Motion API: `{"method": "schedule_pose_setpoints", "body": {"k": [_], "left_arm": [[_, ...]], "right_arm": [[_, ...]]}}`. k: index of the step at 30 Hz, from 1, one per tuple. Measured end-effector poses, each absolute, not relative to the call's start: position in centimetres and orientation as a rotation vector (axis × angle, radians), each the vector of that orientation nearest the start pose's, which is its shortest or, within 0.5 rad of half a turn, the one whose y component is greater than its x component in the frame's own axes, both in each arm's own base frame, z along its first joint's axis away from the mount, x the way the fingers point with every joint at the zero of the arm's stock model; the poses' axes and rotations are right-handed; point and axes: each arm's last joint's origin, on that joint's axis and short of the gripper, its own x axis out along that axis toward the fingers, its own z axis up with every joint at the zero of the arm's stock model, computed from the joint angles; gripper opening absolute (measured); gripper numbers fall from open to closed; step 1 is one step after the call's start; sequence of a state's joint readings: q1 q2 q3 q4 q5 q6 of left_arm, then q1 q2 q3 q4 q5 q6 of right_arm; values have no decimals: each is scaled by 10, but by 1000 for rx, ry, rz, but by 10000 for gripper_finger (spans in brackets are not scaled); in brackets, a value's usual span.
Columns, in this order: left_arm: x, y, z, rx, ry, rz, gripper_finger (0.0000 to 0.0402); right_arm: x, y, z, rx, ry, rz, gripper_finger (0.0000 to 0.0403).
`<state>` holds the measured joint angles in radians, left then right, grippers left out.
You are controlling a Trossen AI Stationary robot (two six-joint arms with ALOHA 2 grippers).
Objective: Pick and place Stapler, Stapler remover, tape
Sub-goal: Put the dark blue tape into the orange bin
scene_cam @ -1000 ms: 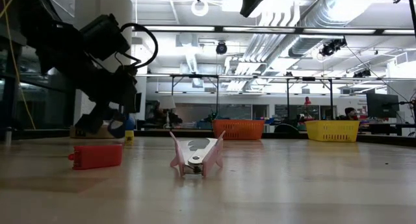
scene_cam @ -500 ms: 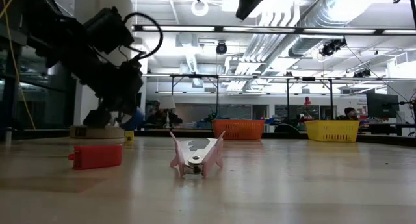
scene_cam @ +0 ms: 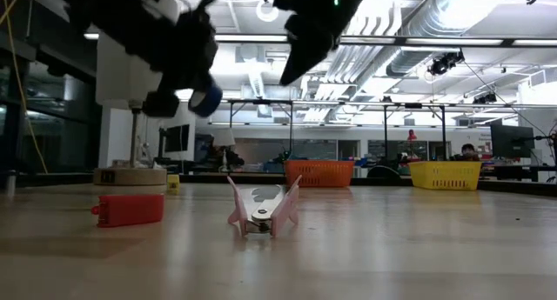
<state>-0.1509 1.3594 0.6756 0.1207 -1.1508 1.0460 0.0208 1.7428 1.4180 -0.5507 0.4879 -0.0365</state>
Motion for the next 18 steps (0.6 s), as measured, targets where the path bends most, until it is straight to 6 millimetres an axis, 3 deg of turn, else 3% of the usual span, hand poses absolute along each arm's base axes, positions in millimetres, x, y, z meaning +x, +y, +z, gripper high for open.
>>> {"method": "schedule_pose_setpoints", "body": {"k": [9,14,18], "left_arm": [[264,-43,271,1163,721,687,35],[253,-44,309,956,519,612,35],[244,-44,322,837,405,481,35]], "right_arm": [[372,20,214,-424,711,-338,190],[370,40,207,-513,609,-270,190],[371,58,213,-588,476,-230,190]]}}
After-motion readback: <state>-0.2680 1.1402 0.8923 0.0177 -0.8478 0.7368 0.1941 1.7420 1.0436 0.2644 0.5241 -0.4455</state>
